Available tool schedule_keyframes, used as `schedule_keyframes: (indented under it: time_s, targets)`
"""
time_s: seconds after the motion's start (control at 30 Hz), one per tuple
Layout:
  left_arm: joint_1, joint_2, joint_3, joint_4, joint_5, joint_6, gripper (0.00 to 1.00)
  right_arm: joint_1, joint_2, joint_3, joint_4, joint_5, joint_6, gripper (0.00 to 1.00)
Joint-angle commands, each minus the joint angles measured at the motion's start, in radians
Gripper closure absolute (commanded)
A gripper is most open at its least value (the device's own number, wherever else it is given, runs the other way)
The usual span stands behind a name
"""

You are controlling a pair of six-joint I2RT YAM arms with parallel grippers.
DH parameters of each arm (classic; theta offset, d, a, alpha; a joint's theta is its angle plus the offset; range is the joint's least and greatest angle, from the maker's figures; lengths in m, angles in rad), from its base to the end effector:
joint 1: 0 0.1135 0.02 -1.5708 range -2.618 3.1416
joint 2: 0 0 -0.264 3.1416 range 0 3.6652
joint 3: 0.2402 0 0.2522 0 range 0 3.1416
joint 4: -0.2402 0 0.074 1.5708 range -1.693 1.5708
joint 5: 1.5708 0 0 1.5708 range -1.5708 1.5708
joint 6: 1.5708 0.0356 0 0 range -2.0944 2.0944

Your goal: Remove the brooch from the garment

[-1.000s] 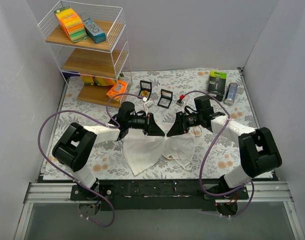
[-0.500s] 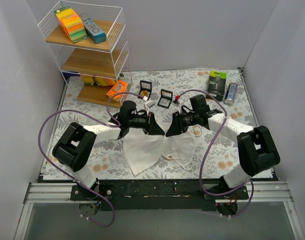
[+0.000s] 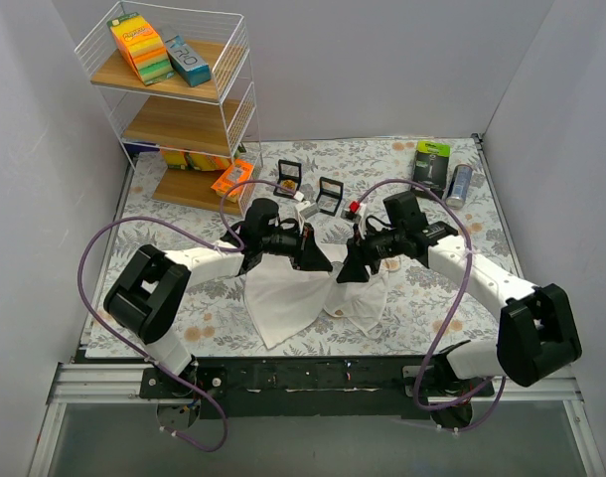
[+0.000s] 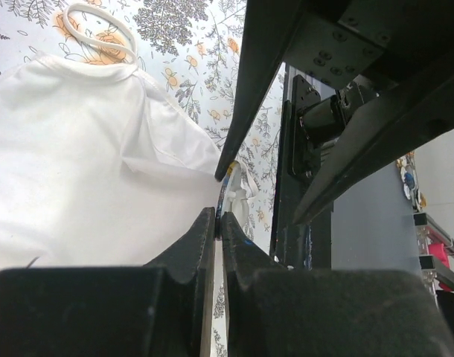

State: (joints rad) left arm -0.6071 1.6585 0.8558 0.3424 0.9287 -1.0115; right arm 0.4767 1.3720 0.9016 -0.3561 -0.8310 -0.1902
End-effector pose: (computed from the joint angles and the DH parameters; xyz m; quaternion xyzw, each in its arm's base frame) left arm 0.2645 -0.2184 0.1996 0.0787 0.7917 -0.6037 0.0498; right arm 0.2365 0.1517 0.2427 -0.4176 0.7573 0.4197 0.2756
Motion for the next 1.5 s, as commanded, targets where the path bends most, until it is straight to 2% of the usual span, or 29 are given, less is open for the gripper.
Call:
schedule_keyframes:
  time_s: [0.0,0.1,0.23,0.4,0.5,0.63,0.8,0.9,0.93,1.0,1.27,1.47]
  targets:
    - [0.004,-0.062,0.022,-0.054,-0.048,0.085,1.0,0.005,-0.068,0.02,-0.122,0.001,-0.107,0.35]
    - [0.004,-0.071,0.02,-0.054,-0.053,0.096,1.0,0.005,-0.085,-0.007,-0.09,0.052,-0.078,0.34]
    - [0.006,-0.074,0.022,-0.063,-0.05,0.096,1.0,0.005,-0.073,-0.013,-0.024,0.089,-0.04,0.38]
    - [0.009,-0.088,0.023,-0.063,-0.096,0.061,1.0,0.005,-0.031,0.01,-0.032,0.151,-0.044,0.43]
    - [0.01,-0.094,0.017,-0.042,-0.094,0.033,1.0,0.01,-0.008,-0.001,0.019,0.151,-0.022,0.43]
    - [0.01,-0.094,0.015,-0.049,-0.091,0.024,1.0,0.025,0.035,0.011,0.078,0.239,0.023,0.43]
    - [0.009,-0.101,0.011,-0.057,-0.097,0.024,1.0,0.028,0.099,0.031,0.114,0.192,0.055,0.43]
    - [0.009,-0.101,0.006,-0.068,-0.113,0.03,1.0,0.03,0.114,0.043,0.112,0.147,0.072,0.75]
    - [0.009,-0.105,0.006,-0.072,-0.125,0.034,1.0,0.03,0.114,0.049,0.099,0.145,0.071,0.89]
    - [0.01,-0.106,0.009,-0.082,-0.129,0.062,1.0,0.028,0.105,0.063,0.079,0.129,0.054,0.98]
    - [-0.014,-0.106,-0.009,-0.163,-0.177,0.319,1.0,0.03,0.056,0.12,-0.023,0.038,0.005,0.99]
    - [-0.014,-0.138,-0.017,-0.224,-0.238,0.478,1.0,0.03,0.013,0.1,-0.081,0.046,-0.077,0.99]
